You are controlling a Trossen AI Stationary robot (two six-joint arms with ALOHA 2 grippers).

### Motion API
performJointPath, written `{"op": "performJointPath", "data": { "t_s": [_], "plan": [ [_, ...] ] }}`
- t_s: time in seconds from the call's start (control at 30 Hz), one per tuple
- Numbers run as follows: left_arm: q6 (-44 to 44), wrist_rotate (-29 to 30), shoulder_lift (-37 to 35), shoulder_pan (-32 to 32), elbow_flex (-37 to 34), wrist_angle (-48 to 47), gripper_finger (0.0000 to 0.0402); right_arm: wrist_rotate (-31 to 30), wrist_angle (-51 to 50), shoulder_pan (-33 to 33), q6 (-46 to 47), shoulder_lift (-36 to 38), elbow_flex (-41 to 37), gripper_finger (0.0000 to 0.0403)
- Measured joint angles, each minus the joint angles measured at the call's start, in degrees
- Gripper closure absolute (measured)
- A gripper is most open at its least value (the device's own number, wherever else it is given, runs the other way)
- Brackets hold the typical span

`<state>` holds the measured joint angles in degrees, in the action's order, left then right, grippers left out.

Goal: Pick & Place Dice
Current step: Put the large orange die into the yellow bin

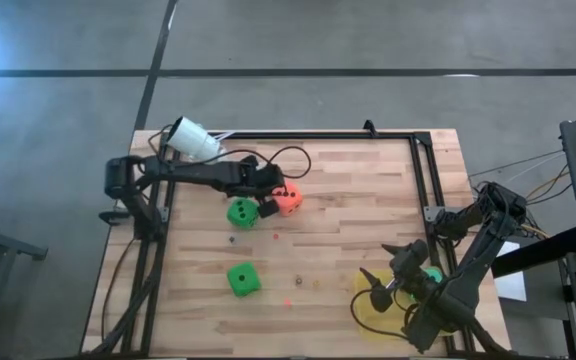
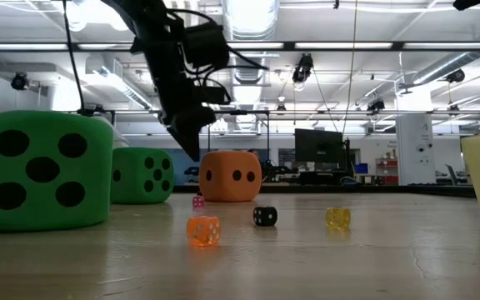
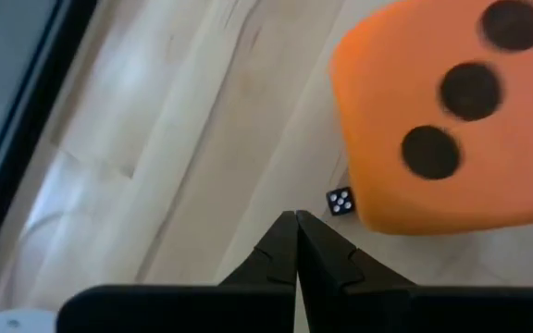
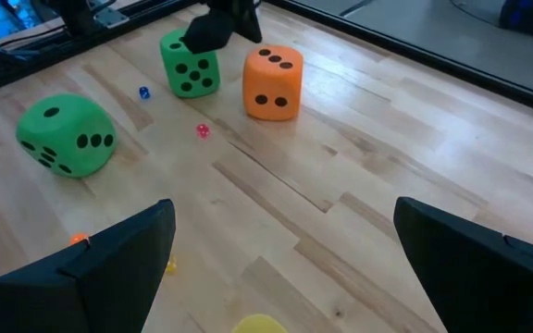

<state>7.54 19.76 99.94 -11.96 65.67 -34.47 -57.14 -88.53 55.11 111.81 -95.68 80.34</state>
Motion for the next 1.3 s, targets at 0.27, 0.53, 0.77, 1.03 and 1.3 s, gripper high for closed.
{"op": "performJointPath", "data": {
  "t_s": [0.27,0.53,0.77,1.03,1.3],
  "plan": [
    [0.38,-5.20,0.81,1.87,-0.33,5.21,0.0396,-0.02,0.42,-0.04,-1.58,0.00,0.00,0.0003],
    [1.43,-6.52,2.43,5.35,-0.33,11.17,0.0396,-0.02,0.63,-0.04,-1.42,0.00,-0.02,0.0003],
    [1.17,-6.38,7.24,6.97,-0.33,16.99,0.0396,-0.05,0.87,-0.04,-1.25,0.00,-0.11,0.0003],
    [-0.30,-6.46,10.89,7.66,2.07,19.33,0.0396,-1.17,0.97,-0.04,-1.46,0.00,-0.22,0.0003],
    [-3.01,-6.68,14.93,8.08,6.32,23.78,0.0396,-1.55,0.96,-0.04,-1.46,0.00,-0.22,0.0003]
  ]
}}
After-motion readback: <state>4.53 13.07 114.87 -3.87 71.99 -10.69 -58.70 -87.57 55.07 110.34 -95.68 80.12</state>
